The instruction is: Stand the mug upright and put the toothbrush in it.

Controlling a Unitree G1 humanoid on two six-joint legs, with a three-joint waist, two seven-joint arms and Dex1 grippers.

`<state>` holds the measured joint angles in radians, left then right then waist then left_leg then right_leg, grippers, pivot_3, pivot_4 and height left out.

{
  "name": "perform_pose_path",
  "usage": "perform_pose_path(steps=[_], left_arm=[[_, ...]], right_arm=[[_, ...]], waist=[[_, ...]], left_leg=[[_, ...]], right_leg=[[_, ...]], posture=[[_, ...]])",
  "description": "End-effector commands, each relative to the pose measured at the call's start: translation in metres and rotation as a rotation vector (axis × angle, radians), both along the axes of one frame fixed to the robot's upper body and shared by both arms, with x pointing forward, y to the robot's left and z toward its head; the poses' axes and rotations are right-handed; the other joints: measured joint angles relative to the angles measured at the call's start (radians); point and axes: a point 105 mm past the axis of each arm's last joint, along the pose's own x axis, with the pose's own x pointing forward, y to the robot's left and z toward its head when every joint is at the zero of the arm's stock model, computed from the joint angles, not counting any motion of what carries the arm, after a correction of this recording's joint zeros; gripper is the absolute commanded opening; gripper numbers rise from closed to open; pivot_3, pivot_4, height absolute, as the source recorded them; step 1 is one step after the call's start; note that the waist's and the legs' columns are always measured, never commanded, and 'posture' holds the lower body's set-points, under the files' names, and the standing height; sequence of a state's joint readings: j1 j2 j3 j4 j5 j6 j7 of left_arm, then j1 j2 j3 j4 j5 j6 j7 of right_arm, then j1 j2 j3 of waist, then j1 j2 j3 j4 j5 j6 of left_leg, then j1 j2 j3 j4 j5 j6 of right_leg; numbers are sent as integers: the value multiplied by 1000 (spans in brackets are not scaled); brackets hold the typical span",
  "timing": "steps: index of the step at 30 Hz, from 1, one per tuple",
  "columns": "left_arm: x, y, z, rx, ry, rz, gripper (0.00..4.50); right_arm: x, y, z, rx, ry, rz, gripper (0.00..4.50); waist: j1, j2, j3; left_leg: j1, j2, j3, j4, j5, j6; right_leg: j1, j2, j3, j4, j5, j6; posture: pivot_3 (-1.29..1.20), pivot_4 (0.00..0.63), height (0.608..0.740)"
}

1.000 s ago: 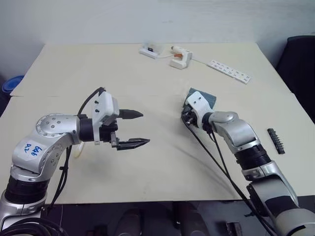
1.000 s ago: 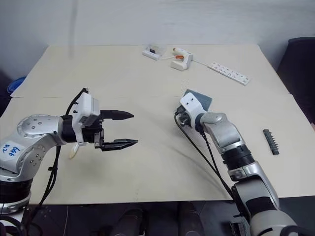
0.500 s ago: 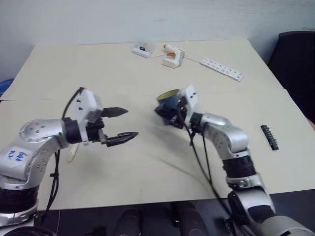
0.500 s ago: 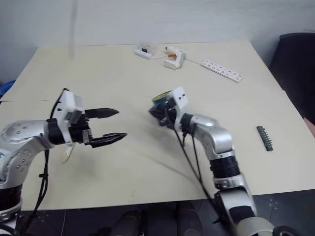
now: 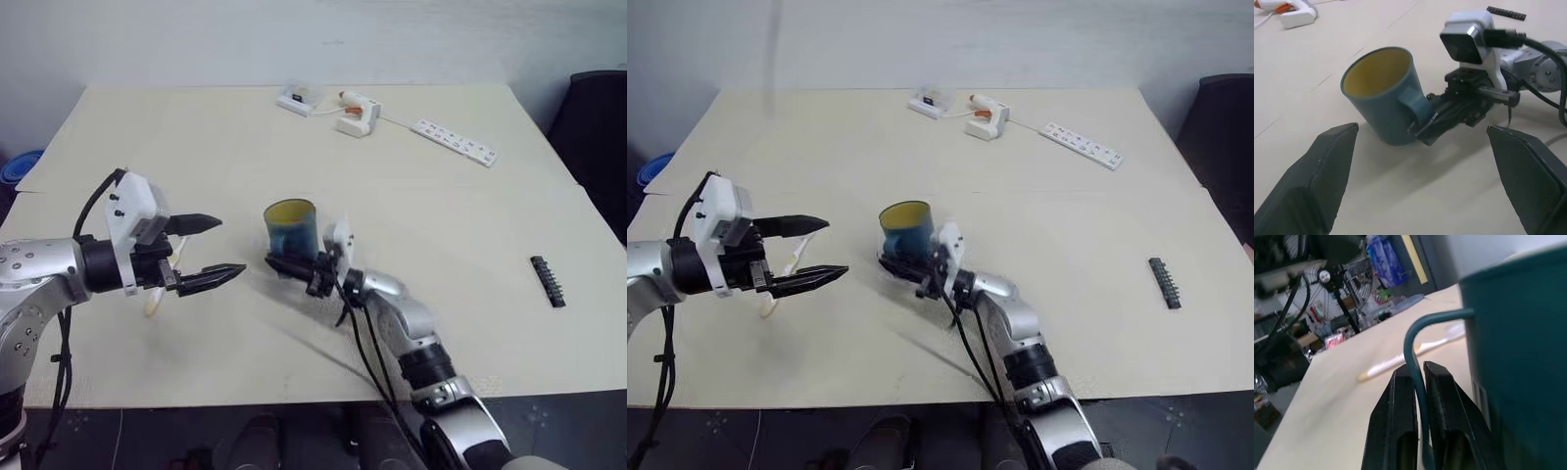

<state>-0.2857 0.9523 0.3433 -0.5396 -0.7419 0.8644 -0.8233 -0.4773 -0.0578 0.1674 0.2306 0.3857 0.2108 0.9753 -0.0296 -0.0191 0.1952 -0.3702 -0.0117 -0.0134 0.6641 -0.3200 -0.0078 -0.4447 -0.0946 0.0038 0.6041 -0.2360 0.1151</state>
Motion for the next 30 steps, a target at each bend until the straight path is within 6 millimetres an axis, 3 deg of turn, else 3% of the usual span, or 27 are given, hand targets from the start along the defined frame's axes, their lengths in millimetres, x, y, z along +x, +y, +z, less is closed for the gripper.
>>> perform_pose_path(steps=[1,6,9,16,19,25,28,30], left_arm=[[-4,-6,5,11,-18,-35,4500],[4,-8,4,11,-13,-57,4500],[7,-11,4,8,-14,-75,4500],[8,-3,-1,11,0,-54,4500],[4,8,-2,-5,11,0,4500],[-25,53,6,-103,97,101,4500],[-12,111,-22,78,146,387,4500],[-3,136,-44,188,211,525,4500]], right_arm=[[-10,-10,-4,-33,-20,3,372],[-4,-22,-11,-113,-26,-67,372],[0,-27,-10,-142,-35,-96,961],[-7,-47,3,-272,-151,-136,3351],[-18,-66,10,-379,-212,-135,3351],[-55,-122,45,-493,-172,-58,3351],[-73,-145,71,-527,-146,0,3351],[-82,-150,95,-512,-150,41,3351]], waist=[[0,0,0],[0,0,0],[1,0,0],[1,0,0],[1,0,0],[3,0,1],[5,0,1],[4,1,2]], left_leg=[[0,0,0,0,0,0],[2,-2,0,0,1,-1],[2,-3,-1,0,1,-2],[0,-4,-1,0,1,-2],[0,-4,0,0,0,-1],[0,0,0,0,-1,0],[2,-1,0,1,-1,1],[3,-3,1,0,-1,1]], right_leg=[[0,0,0,0,0,0],[0,1,0,0,-1,-1],[0,1,0,0,-1,-2],[0,1,0,2,-1,-2],[0,1,0,1,-1,-2],[0,1,-1,-3,-1,-2],[2,2,-2,-5,-2,-3],[2,1,-2,-5,-2,-4]], posture=[[0,150,740],[0,150,740],[0,150,740],[0,150,740],[0,150,740],[0,150,740],[0,150,740],[0,150,740]])
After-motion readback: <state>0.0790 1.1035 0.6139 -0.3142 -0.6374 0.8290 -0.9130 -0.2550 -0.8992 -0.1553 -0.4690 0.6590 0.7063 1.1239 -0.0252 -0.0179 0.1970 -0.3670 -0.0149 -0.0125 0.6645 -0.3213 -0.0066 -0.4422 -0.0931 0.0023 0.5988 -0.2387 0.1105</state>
